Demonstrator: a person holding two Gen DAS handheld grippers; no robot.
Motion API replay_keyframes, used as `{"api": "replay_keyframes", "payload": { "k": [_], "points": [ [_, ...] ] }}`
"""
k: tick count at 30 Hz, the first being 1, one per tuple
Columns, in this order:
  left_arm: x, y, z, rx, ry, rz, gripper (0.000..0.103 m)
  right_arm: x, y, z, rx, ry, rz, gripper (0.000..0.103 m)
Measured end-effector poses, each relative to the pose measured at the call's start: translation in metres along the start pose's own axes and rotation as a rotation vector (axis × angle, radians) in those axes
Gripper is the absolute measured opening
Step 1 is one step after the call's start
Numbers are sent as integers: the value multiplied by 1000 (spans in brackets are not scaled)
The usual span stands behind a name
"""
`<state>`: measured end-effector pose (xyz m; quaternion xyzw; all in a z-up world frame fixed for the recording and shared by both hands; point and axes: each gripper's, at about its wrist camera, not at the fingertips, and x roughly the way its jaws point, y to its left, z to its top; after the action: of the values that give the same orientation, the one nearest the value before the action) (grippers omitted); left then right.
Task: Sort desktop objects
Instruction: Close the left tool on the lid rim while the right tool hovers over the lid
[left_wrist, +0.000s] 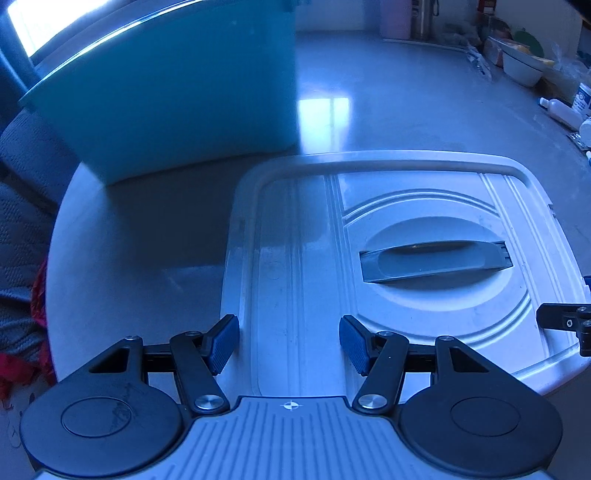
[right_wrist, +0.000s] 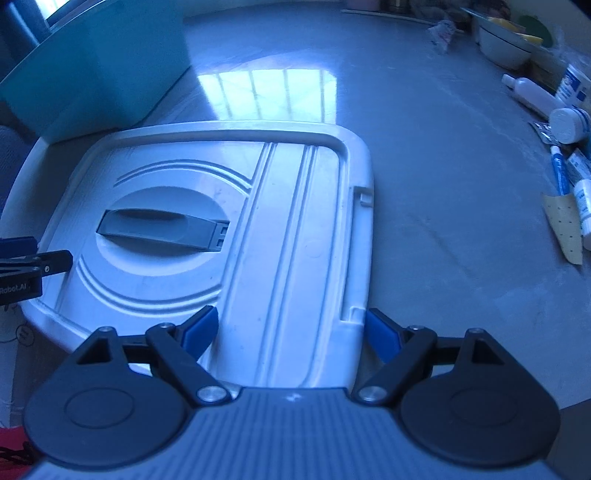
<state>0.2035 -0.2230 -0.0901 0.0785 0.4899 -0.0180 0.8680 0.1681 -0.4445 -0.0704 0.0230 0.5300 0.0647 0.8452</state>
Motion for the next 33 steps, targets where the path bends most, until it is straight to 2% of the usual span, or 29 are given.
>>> {"api": "replay_keyframes", "payload": {
  "k": [7, 16, 27, 33],
  "points": [
    [-5, 38, -17, -49, 8, 29, 62, 0, 33, -5, -34, 10, 19, 87],
    [-2, 63, -22, -82, 8, 47, 62, 4, 60, -3, -41, 23, 25, 87],
    [-2, 77, -27, -118, 4, 56, 63, 12, 57, 2, -42, 31, 28, 87],
    [-11, 74, -31, -138, 2, 66, 63, 15, 59, 4, -49, 34, 32, 87]
  ]
}}
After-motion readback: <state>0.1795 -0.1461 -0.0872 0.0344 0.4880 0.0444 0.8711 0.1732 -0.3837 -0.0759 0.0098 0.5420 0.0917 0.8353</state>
